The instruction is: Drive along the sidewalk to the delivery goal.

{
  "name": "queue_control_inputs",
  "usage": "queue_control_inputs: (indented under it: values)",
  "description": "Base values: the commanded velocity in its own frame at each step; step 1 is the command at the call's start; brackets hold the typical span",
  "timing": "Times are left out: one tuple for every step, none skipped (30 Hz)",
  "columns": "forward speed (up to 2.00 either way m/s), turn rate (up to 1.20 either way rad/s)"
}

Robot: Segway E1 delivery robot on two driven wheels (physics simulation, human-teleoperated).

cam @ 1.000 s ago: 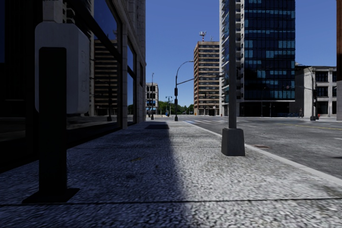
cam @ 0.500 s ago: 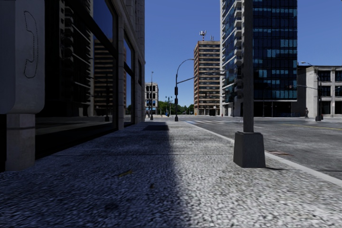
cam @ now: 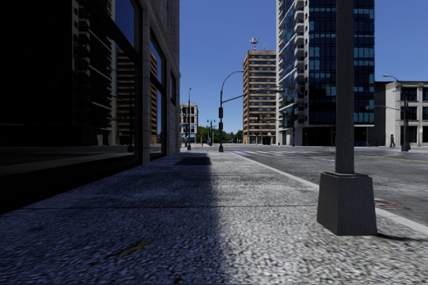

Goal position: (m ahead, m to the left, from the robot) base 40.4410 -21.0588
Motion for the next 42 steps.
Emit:
queue_control_inputs:
  values:
    - [1.47, 0.00]
    - [1.47, 0.00]
    - [1.47, 0.00]
    - [1.47, 0.00]
    - [1.47, 0.00]
    - [1.47, 0.00]
    - [1.47, 0.00]
    - [1.47, 0.00]
    - [1.47, 0.00]
    - [1.47, 0.00]
    - [1.47, 0.00]
    - [1.47, 0.00]
    - [1.47, 0.12]
    - [1.47, 0.31]
    - [1.47, 0.56]
    - [1.47, 0.69]
    - [1.47, 0.72]
    - [1.47, 0.27]
    - [1.47, 0.07]
    - [1.47, 0.00]
    - [1.47, 0.00]
    - [1.47, 0.00]
    - [1.47, 0.00]
    - [1.47, 0.00]
    - [1.47, 0.00]
    - [1.47, 0.00]
    - [1.47, 0.00]
    - [1.47, 0.00]
    - [1.47, 0.00]
    - [1.47, 0.00]
    - [1.47, 0.00]
    - [1.47, 0.00]
    - [1.47, 0.00]
    - [1.47, 0.00]
    - [1.47, 0.00]
    - [1.47, 0.00]
    - [1.47, 0.00]
    - [1.47, 0.00]
    - [1.47, 0.67]
    - [1.47, 0.72]
    - [1.47, 0.72]
    - [1.47, 0.26]
